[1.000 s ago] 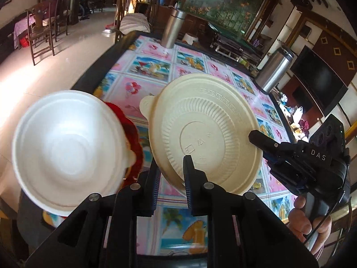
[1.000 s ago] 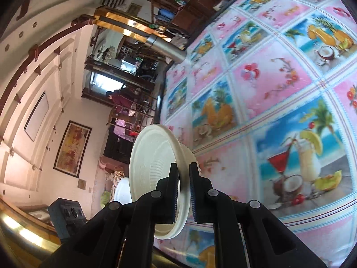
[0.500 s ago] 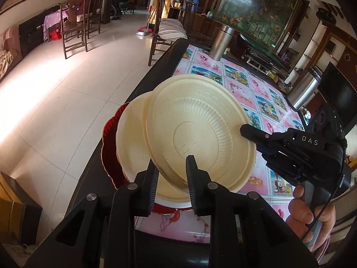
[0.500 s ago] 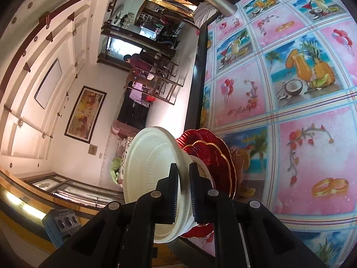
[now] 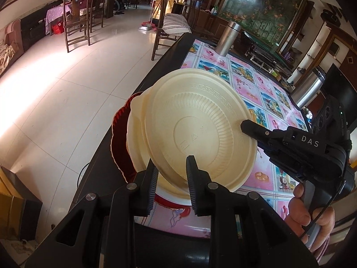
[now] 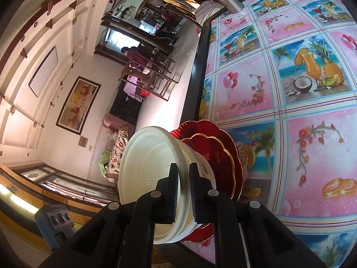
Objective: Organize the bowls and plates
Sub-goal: 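Lower the beige bowl onto the white bowl and open both tools, then withdraw both open tools up from the stack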
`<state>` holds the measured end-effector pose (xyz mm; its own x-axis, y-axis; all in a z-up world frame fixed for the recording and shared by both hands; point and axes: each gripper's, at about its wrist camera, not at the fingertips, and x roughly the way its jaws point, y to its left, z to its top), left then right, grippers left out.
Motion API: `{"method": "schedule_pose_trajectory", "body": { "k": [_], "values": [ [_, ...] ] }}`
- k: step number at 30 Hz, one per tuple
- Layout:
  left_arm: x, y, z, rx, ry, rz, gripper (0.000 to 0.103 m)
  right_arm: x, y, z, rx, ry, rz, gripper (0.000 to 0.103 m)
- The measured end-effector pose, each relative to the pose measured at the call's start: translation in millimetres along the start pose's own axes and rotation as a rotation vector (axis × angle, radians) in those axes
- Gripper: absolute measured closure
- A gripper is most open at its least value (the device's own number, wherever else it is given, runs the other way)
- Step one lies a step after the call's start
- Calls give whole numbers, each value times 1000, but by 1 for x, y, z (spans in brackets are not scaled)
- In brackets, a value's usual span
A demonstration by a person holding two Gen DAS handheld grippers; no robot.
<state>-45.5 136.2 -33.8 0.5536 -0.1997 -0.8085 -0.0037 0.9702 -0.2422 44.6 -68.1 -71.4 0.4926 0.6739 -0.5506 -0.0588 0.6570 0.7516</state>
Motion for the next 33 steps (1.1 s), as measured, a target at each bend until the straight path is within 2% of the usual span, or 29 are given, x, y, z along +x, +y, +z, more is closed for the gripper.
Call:
{"method": "schedule_pose_trajectory", "body": {
  "k": [2,3,5,6,7,8,12,16,20,26,28,33],
  "values": [
    [-1,-3,-3,17,2,18,77,-1,5,-3,-36,-15,-32,89],
    [-1,-6,-3,25,5,27,73,-1,8,-4,-50,-19,-44,89],
    [-3,-8,-6,41,3,49,53,2,12,-6,-84,-23,-66,88],
    [-5,-8,-7,49,-7,62,40,2,14,-7,-97,-24,-80,88],
    [-7,-8,-8,55,-19,71,35,2,16,-8,-110,-30,-94,87],
    [-10,-8,-9,58,-27,76,34,2,17,-8,-122,-34,-101,85],
    [-25,-5,-12,60,-71,86,34,-7,21,-8,-159,-69,-105,69],
    [-41,-9,-14,93,-165,163,34,-31,23,-7,-202,-150,-95,63],
    [-48,-19,-13,126,-259,242,34,-54,19,-11,-237,-212,-80,61],
    [-53,-29,-13,125,-338,242,33,-76,23,-28,-342,-255,-91,61],
    [-54,-32,-14,123,-355,239,23,-79,26,-34,-374,-257,-77,61],
    [-58,-33,-16,80,-409,255,18,-86,34,-50,-450,-258,-25,61]
  ]
}}
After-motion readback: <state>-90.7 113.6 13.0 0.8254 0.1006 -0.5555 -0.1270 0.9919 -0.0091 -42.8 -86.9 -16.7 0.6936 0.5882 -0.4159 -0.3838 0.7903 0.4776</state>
